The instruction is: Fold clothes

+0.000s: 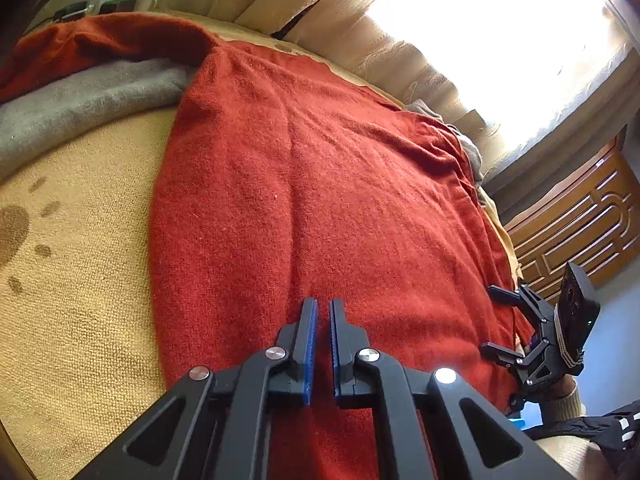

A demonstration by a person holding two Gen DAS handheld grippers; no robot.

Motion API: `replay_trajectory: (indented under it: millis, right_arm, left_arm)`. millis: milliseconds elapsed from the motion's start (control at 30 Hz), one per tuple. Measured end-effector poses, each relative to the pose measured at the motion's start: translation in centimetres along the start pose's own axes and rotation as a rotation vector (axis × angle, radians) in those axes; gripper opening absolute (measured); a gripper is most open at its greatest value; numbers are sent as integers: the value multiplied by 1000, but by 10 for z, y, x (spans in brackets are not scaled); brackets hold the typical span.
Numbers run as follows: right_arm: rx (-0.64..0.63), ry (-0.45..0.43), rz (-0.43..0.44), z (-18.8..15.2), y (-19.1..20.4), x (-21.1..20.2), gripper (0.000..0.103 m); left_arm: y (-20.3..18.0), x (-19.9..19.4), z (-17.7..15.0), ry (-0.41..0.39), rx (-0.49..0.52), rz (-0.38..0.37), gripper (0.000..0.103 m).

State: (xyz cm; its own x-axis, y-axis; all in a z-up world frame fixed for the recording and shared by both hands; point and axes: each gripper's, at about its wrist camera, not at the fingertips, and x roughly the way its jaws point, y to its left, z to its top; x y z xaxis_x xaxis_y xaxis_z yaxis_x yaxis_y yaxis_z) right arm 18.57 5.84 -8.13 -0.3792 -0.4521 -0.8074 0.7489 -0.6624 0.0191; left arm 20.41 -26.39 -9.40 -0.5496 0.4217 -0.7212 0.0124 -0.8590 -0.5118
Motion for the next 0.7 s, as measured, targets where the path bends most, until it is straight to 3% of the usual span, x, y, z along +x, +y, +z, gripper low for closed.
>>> replay_trajectory:
  millis: [100, 167, 300, 367, 467, 500, 600, 700]
  right_arm:
    - [52, -83, 16, -8, -17, -18, 103]
    - [98, -171, -34, -21, -27, -47, 103]
    - [265, -295, -147, -56, -65, -108, 103]
    - [377, -297, -246, -81, -89, -133, 102]
    - [530, -285, -329, -121, -116, -158, 80]
    - [566, -283, -326, -132, -122, -162, 73]
    - [627, -268, -288, -156, -131, -161, 72]
    - [587, -233, -222, -155, -124, -142, 72]
  left_arm:
    - [-15, -8, 8, 10, 49, 91, 7]
    - [-32, -20, 16, -31, 92, 115, 7]
    - [-76, -35, 40, -74, 172, 12, 7]
    - [-104, -36, 51, -75, 219, -45, 7]
    - [-143, -28, 60, -68, 296, -109, 8]
    - [-155, -25, 62, -65, 318, -125, 8]
    - [-183, -8, 67, -36, 349, -169, 8]
    - [-202, 12, 70, 1, 355, -208, 8]
